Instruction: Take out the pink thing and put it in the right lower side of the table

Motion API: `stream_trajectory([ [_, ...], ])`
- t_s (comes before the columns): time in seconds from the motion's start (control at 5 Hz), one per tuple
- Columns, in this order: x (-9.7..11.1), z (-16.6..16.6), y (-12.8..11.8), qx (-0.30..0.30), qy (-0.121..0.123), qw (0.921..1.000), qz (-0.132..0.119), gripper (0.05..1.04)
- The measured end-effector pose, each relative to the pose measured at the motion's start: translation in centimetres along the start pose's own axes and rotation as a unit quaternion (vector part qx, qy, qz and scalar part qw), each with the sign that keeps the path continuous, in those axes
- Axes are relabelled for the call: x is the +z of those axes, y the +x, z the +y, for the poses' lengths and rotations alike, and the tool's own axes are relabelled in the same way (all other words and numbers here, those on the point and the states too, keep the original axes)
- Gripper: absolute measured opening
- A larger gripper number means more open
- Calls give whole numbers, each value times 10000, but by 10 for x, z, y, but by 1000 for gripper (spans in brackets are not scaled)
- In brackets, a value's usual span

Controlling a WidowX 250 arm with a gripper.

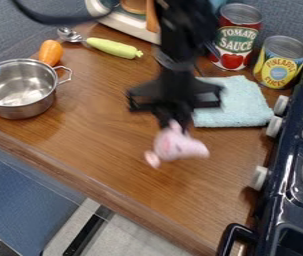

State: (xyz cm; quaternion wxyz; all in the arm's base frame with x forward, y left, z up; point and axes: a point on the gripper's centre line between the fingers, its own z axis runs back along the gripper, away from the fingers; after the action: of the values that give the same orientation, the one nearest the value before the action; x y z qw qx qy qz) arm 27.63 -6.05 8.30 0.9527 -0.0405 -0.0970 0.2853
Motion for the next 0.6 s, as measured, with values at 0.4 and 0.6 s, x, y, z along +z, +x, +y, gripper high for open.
stream_trajectory([
  [0.4, -20, -39, -39, -368, 17, 9986, 386, 110],
  [0.6, -23, -39, -40, -318, 62, 9985, 444, 294],
])
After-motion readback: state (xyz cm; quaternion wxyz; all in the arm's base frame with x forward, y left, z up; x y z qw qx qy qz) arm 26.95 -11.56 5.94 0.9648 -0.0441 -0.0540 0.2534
